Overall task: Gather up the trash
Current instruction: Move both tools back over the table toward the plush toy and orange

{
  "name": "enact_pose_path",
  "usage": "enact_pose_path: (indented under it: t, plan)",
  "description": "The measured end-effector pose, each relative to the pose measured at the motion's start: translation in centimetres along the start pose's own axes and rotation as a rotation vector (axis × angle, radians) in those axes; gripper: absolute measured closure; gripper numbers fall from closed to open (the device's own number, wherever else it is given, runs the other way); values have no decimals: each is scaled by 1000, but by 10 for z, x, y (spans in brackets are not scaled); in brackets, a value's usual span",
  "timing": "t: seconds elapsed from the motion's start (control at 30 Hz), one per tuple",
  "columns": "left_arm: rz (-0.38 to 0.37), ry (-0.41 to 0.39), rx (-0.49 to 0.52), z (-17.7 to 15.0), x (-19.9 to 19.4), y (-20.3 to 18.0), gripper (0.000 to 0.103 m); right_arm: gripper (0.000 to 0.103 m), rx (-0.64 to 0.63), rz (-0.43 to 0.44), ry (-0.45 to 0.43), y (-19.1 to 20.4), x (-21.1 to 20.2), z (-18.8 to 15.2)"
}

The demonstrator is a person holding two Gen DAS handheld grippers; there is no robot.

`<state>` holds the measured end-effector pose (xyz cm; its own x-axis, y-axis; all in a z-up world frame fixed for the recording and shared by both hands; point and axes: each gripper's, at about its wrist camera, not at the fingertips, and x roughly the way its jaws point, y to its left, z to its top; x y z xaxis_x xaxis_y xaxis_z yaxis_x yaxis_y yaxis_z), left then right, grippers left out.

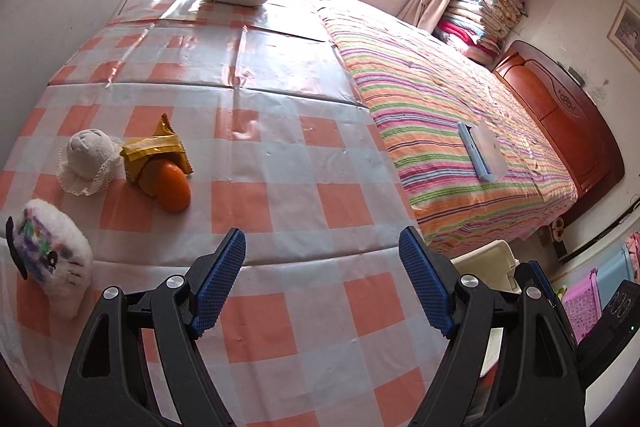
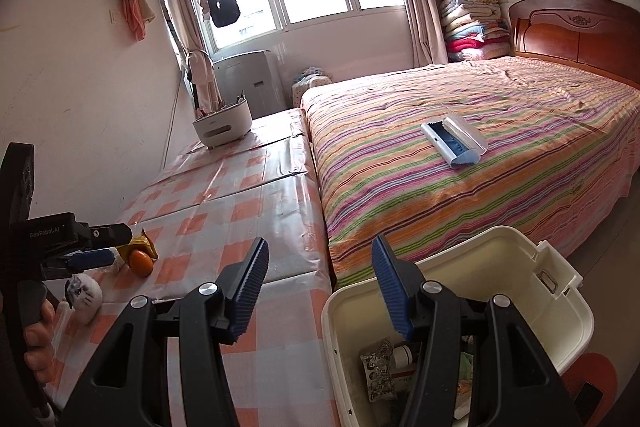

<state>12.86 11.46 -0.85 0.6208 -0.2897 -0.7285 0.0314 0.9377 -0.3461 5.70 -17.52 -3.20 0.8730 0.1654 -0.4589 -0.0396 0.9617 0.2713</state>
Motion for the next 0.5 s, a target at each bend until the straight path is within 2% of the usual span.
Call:
enact_pose_path:
  t: [0.17,0.33,0.37,0.5]
  plan:
    - [92,-60,-167,-2,-27,61,25,50,-30,28,28,21,12,-6]
    - [252,-142,-319,-8,-55,116,23,50,-59,50,52,40,22,-12]
    - [276,-138,-342,-10,-57,125,17,50,-66,54,57,44,24,-13]
    - [338,-132,-414,-16,-61,155,15,50,-86,76,85,58,33,-17]
